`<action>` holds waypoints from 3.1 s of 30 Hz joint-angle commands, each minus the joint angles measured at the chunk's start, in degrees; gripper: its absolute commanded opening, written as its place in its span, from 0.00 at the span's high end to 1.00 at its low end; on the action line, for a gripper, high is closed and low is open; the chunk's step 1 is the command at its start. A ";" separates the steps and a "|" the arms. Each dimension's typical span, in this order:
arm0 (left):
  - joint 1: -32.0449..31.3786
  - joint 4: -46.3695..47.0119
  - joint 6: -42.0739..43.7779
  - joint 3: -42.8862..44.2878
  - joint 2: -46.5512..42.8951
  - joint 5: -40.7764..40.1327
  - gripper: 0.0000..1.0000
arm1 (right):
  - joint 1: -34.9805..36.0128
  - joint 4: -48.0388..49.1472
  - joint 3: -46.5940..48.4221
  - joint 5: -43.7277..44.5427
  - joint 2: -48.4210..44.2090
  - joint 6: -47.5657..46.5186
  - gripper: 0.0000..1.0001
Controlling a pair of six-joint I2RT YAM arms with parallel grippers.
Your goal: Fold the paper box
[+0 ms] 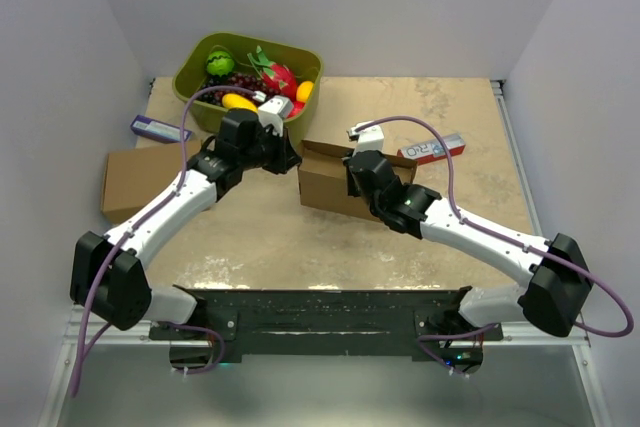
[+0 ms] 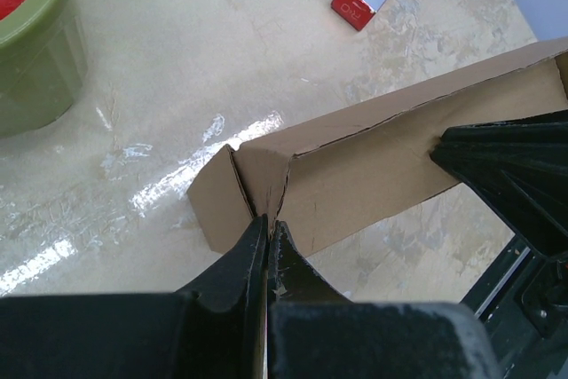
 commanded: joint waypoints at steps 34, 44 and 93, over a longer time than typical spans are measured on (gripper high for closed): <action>-3.89 -3.02 3.17 -4.36 -0.06 -4.57 1.00 | -0.28 -47.64 18.21 2.23 -21.64 12.04 0.33; -4.85 -3.29 3.97 -3.31 0.74 -4.75 1.00 | -1.42 -48.89 11.72 8.83 -22.09 15.21 0.40; -6.88 4.44 2.30 -5.23 0.65 0.70 1.00 | -7.04 -30.08 -6.65 2.41 -14.79 14.77 1.00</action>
